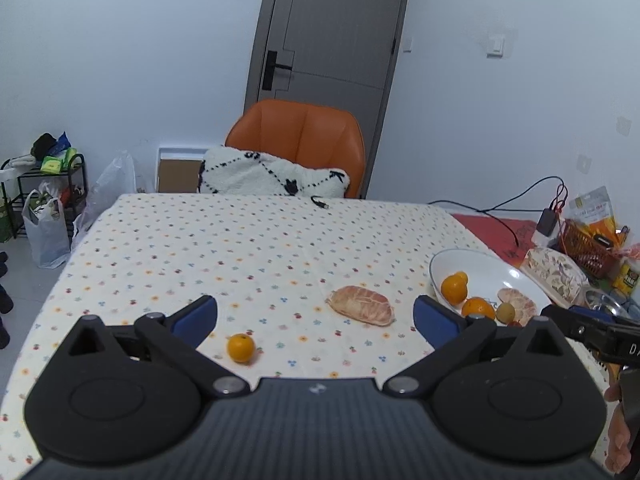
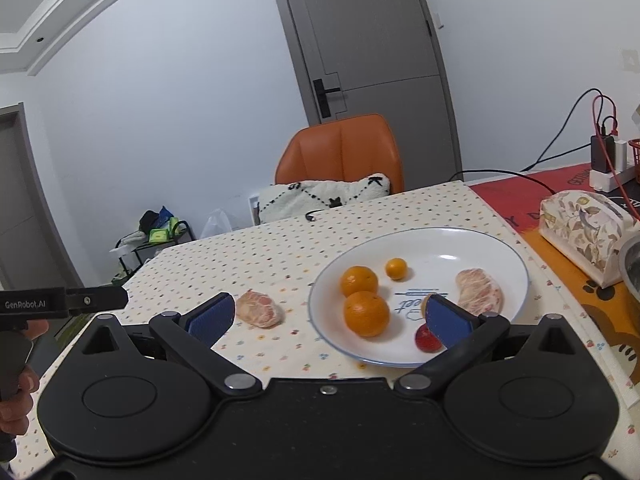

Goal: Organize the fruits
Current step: 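Withdraw both grippers from the bowl toward the remaining fruits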

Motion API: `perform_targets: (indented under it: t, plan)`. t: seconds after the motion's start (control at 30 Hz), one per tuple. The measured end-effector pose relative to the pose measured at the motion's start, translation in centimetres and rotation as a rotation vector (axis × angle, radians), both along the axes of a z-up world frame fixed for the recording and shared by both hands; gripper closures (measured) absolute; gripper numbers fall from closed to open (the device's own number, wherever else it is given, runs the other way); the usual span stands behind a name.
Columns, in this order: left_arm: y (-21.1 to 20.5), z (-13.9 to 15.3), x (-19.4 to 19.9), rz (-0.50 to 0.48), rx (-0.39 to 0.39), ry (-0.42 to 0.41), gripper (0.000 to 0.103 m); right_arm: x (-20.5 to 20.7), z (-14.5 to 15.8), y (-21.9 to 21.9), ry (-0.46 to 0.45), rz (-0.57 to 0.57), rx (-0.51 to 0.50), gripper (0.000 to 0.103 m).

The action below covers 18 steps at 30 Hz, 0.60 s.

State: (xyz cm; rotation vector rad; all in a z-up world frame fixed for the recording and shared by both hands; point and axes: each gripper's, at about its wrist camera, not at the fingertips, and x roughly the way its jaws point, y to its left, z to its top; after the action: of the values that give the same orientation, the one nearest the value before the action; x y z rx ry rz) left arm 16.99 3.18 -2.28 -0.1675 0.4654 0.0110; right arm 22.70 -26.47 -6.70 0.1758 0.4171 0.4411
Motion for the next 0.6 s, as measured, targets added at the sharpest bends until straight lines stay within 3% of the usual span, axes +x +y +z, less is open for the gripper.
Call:
perform_targets:
  t: [0.6]
  plan:
    - [4.7,0.1,-3.6,0.047,-0.021,-0.027,0.000,-2.4,0.3,3.3,0.002,0.100,-0.018,0.000]
